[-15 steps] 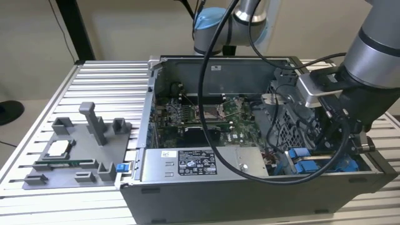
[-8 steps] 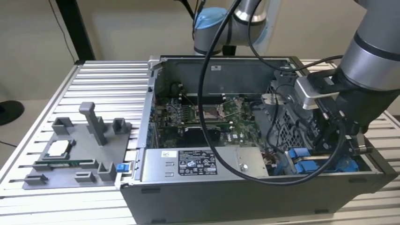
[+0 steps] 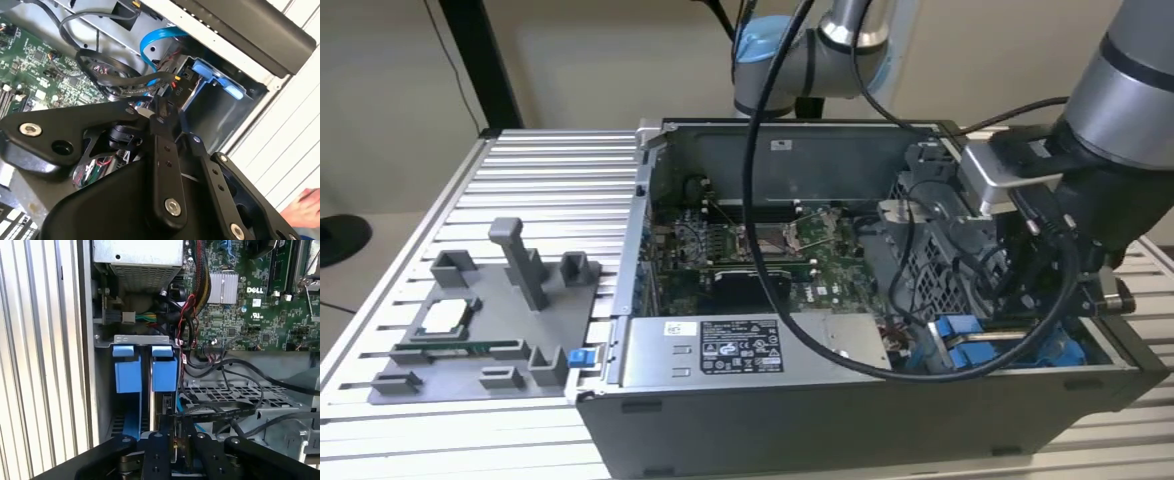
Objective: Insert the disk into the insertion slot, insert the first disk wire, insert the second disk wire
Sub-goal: 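Insert the second disk wire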
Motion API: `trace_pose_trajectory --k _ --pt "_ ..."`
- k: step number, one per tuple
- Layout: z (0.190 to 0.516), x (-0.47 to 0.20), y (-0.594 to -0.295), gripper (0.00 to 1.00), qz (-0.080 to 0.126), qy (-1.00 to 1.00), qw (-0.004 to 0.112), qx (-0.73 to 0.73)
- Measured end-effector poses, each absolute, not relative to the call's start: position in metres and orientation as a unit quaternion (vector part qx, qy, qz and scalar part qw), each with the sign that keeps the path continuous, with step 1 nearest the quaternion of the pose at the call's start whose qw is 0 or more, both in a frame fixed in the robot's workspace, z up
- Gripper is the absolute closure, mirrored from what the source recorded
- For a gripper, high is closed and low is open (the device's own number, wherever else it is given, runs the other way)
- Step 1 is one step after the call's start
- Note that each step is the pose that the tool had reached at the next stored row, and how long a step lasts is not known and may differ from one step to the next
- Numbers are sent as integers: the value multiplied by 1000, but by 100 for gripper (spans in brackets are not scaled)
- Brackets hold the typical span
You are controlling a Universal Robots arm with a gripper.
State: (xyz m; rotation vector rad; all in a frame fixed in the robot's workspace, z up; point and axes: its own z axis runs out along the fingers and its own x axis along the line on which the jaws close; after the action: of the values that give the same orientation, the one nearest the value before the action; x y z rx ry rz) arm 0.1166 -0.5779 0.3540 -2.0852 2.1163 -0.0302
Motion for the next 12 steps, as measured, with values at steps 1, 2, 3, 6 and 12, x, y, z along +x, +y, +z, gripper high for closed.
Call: trace_pose_trajectory --k 1,2,3,6,12 --pt "359 117 -578 0 -10 710 85 -699" --pt "363 117 -578 0 -10 710 85 -699" --pt "368 117 -578 0 -10 710 85 -699" --pt "381 117 -578 0 -10 710 85 -699" --pt "385 117 -578 0 -10 710 86 -699"
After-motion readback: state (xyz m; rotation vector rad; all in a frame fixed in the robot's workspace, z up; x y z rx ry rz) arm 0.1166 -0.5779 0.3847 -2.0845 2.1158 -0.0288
